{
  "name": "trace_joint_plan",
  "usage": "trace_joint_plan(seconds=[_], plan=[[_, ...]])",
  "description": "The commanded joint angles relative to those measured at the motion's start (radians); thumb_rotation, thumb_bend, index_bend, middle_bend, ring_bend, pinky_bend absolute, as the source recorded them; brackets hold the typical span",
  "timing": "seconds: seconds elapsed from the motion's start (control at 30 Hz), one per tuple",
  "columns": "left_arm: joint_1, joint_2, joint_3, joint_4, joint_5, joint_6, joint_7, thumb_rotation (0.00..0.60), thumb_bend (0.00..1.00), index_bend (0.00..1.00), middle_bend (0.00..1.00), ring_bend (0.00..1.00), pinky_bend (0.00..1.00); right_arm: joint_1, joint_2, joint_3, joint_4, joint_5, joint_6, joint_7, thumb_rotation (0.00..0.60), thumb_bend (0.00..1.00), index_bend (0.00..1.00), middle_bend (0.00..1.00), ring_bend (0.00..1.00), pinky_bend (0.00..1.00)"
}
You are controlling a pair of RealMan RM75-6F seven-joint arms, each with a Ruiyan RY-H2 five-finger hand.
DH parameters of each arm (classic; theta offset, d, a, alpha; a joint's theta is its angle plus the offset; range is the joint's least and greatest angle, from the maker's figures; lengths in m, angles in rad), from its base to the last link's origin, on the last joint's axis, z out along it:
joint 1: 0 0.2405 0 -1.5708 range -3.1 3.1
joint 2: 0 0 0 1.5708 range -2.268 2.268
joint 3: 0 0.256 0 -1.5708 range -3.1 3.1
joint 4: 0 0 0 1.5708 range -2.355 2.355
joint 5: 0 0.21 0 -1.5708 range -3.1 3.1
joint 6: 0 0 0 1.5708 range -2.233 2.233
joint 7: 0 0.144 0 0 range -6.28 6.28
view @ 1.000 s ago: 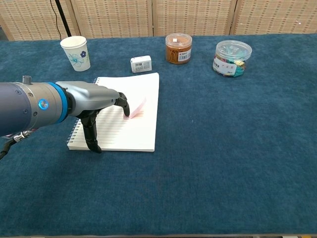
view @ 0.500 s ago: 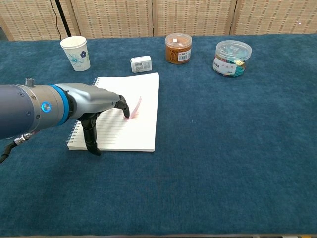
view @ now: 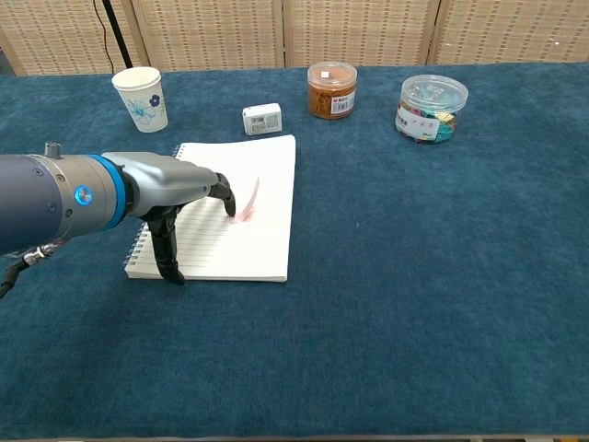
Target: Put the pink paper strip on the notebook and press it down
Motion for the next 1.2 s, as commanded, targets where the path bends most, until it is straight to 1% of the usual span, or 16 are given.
trace_joint_plan(seconds=[0.03, 0.5, 0.83, 1.2], plan=[[0.001, -0.001, 0.001, -0.001, 0.004, -0.002, -0.001, 0.6, 0.0, 0.21, 0.0, 0.0, 0.0, 0.0, 0.0, 0.0, -0.001, 0.0, 0.0, 0.0, 0.6, 0.0, 0.01, 0.0, 0.0, 0.0], [0.001, -0.001, 0.01, -0.034, 0.021, 0.006, 0.004, 0.6, 0.0, 0.21, 0.0, 0.0, 0.0, -0.001, 0.002, 0.001, -0.003, -0.002, 0.001, 0.002, 0.6, 0.0, 0.01, 0.0, 0.0, 0.0], [0.007, 0.01, 0.008, -0.014, 0.011, -0.001, -0.004, 0.6, 0.0, 0.21, 0.0, 0.0, 0.0, -0.001, 0.003, 0.0, -0.003, -0.003, 0.0, 0.003, 0.6, 0.0, 0.01, 0.0, 0.0, 0.0], [0.014, 0.025, 0.013, -0.016, 0.031, -0.015, -0.018, 0.6, 0.0, 0.21, 0.0, 0.0, 0.0, -0.001, 0.002, -0.002, -0.009, -0.007, -0.001, -0.006, 0.6, 0.0, 0.01, 0.0, 0.0, 0.0]])
